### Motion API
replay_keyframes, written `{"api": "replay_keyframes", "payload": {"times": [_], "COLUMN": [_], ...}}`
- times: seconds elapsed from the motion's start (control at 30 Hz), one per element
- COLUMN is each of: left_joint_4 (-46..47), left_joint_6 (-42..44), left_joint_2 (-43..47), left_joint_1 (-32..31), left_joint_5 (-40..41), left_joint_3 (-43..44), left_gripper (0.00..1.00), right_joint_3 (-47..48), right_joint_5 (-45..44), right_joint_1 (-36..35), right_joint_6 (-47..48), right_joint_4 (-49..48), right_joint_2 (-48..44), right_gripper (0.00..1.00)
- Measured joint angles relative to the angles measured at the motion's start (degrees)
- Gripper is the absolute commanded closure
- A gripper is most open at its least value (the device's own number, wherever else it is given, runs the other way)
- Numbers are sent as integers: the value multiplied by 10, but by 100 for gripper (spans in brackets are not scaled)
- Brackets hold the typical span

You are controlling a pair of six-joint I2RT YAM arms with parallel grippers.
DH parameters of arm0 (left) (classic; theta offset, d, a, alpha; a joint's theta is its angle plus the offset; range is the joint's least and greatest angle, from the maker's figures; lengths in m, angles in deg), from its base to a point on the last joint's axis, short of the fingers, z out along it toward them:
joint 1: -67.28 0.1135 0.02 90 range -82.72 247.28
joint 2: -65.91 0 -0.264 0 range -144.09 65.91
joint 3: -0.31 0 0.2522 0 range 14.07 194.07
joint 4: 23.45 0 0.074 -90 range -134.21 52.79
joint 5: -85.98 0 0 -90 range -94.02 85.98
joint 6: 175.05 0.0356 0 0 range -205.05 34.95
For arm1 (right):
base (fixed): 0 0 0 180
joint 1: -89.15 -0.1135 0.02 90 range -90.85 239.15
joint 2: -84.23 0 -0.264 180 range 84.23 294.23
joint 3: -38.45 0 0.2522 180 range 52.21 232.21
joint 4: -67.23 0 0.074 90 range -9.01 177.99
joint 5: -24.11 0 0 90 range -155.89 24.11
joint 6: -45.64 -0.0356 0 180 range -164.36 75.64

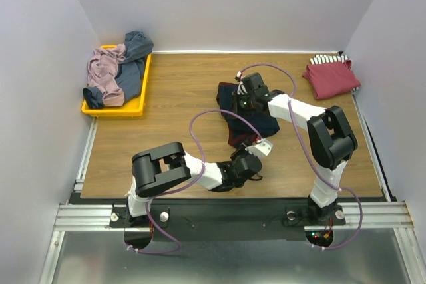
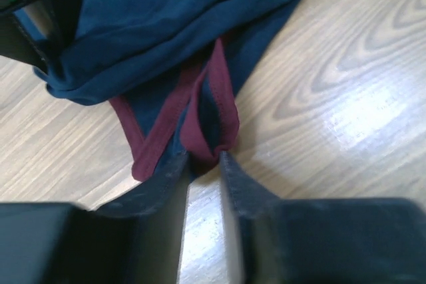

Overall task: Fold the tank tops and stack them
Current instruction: Fold the tank top

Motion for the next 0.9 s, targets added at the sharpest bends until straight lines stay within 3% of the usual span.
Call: {"api": "replay_keyframes", "payload": {"times": [0.03,0.1,0.33,0.9], "left_joint_4": [2,14,37,59], "left_joint_6": [1,1,-12,-133], "left_joint_2": [0,0,9,66], "left_joint_1": [0,0,16,88], "left_joint_5": [3,12,8,-120], "left_joint_3": [0,0,-15,-63], "left_gripper": [78,100,100,100], "right_joint_3": [0,0,0,0], "right_joint_5": [0,1,2,-34], "right_joint_1": [0,1,1,1], "right_joint_6": [0,-2,-2,-4], "right_joint_4": [0,0,0,0], "right_joint_2": [0,0,0,-29], "right_gripper": [100,100,100,100]}}
